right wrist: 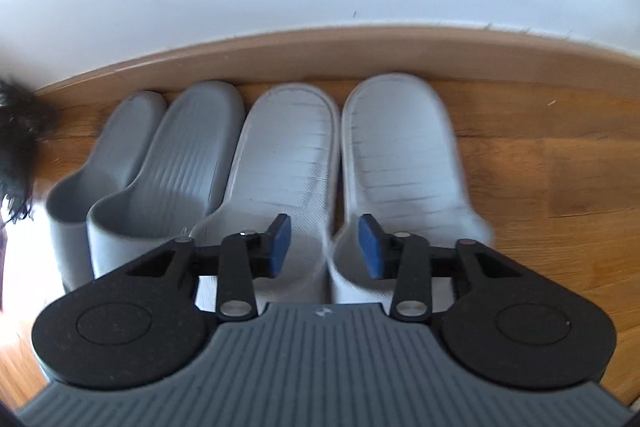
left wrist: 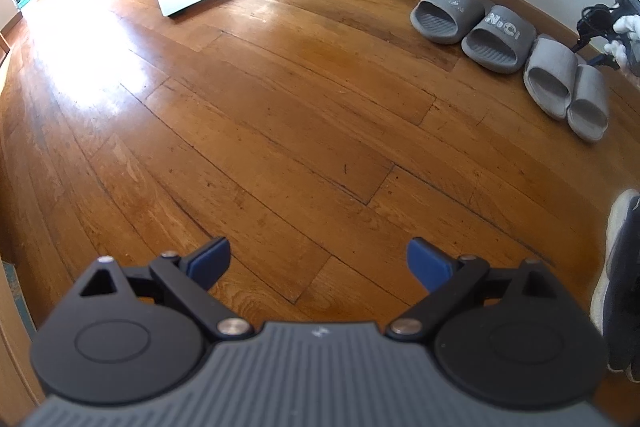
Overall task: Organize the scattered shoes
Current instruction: 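Grasp the black sneakers with the right gripper and place them beside the light grey slides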
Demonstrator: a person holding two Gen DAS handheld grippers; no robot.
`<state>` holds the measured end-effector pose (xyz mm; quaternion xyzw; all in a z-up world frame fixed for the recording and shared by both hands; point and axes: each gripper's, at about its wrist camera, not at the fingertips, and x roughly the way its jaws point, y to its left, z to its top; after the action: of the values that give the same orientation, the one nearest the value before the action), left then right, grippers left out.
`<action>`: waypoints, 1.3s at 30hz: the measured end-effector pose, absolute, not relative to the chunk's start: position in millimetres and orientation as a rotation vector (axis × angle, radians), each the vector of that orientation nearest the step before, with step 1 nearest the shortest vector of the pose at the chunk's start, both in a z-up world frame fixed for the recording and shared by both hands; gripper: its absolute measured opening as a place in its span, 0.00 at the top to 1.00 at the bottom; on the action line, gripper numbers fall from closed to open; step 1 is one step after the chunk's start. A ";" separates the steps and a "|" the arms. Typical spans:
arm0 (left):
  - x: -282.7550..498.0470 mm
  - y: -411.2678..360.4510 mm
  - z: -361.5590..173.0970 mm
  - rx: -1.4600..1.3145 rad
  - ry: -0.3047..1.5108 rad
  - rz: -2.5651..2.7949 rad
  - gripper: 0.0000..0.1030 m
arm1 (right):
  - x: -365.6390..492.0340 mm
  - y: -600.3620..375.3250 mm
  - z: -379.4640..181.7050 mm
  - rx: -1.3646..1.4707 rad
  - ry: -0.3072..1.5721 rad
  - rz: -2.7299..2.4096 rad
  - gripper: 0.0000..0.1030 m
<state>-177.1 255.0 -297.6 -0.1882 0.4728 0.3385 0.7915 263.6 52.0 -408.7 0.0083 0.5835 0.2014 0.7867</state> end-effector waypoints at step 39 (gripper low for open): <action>-56.8 75.6 -231.9 -0.166 0.896 0.109 0.06 | 85.9 -144.1 -411.8 -0.159 1.308 0.351 0.81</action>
<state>-56.8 75.6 -231.9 -0.0802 0.4322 0.0527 0.8966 85.9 -144.1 -411.8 -0.0737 0.6044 0.1621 0.7766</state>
